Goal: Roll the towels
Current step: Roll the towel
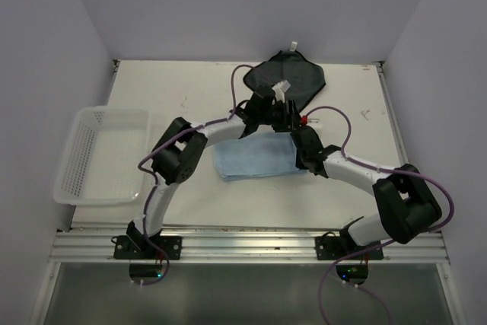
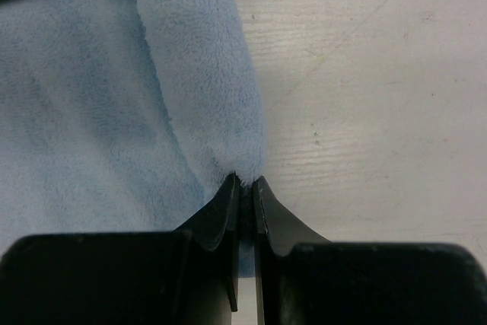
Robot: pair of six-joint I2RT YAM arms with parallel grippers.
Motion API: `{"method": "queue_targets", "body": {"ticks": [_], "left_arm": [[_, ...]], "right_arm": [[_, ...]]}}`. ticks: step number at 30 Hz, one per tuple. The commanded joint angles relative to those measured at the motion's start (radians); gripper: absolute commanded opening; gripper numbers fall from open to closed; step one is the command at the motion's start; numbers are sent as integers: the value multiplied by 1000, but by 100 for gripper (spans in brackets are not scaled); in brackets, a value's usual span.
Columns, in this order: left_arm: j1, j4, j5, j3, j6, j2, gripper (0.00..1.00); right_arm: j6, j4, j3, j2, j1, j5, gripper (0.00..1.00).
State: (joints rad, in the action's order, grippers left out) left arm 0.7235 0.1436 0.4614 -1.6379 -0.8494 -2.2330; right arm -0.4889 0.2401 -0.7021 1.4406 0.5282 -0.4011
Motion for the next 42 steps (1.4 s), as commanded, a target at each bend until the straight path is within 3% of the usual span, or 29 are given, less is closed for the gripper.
{"method": "queue_targets", "body": {"ticks": [1, 14, 24, 36, 42], "left_arm": [[7, 53, 16, -23, -27, -45, 61], [19, -90, -121, -105, 102, -103, 57], [45, -357, -233, -338, 248, -217, 57], [79, -378, -277, -306, 269, -208, 55], [83, -371, -302, -244, 300, -208, 47]], "right_arm": [[-7, -10, -4, 14, 3, -8, 0], [-11, -31, 23, 10, 3, 4, 0], [-11, -36, 18, 12, 3, 21, 0], [-13, -65, 33, 23, 1, 34, 0], [-10, -74, 38, 24, 3, 39, 0]]}}
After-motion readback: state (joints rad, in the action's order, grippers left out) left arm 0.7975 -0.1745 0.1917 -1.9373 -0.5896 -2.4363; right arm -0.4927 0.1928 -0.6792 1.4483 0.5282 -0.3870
